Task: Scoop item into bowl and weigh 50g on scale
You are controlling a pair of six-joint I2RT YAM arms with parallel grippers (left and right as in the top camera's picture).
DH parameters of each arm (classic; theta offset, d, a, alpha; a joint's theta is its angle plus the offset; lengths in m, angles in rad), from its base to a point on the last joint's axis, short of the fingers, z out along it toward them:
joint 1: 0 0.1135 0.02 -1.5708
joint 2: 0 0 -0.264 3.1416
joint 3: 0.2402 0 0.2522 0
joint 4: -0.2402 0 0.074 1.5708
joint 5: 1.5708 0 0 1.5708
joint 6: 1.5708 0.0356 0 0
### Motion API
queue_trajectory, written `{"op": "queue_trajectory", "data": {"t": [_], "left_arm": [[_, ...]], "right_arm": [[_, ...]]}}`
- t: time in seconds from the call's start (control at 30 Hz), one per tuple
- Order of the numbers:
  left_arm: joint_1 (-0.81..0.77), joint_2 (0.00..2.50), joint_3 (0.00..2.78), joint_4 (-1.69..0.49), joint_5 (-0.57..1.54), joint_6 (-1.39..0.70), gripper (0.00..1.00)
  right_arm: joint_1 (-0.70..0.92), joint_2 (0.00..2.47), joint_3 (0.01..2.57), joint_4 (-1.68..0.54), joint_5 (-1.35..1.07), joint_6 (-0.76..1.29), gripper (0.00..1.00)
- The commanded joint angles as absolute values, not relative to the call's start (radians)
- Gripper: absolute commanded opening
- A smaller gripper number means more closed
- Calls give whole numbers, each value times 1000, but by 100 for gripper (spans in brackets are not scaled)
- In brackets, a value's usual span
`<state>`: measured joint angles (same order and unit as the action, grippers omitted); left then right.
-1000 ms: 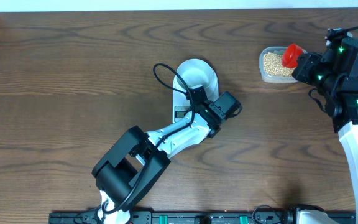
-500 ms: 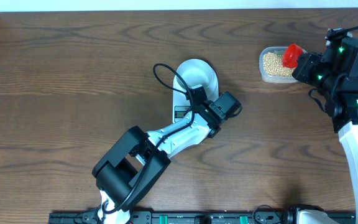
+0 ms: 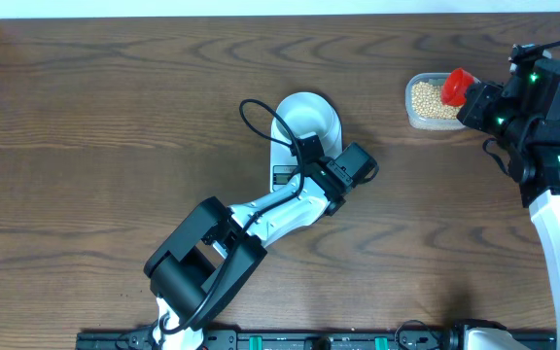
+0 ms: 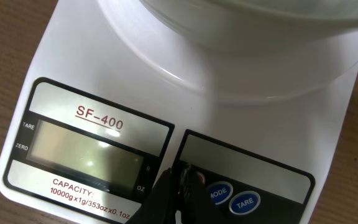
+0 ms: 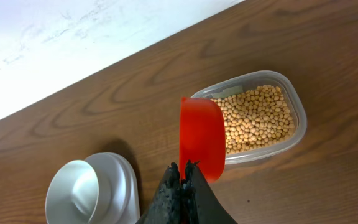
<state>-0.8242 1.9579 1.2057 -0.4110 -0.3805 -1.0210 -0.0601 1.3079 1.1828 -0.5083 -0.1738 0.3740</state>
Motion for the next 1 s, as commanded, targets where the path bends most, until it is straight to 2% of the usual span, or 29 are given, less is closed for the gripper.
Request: {"op": "queue_trajectory", "data": {"t": [0.0, 0.5, 0.77, 0.97], "left_arm": [[-821, 1960, 1204, -418, -394, -1021, 7], [-820, 1776, 1204, -492, -394, -1002, 7], [-820, 1759, 1203, -542, -394, -1002, 7], [-817, 1758, 1203, -562, -477, -844, 7]], "right_arm": [[-66, 1309, 1209, -509, -149, 373, 1], [-66, 1309, 1209, -510, -129, 373, 1], [-66, 1309, 1209, -510, -117, 373, 1], [-66, 1309, 1209, -520, -45, 372, 1]]}}
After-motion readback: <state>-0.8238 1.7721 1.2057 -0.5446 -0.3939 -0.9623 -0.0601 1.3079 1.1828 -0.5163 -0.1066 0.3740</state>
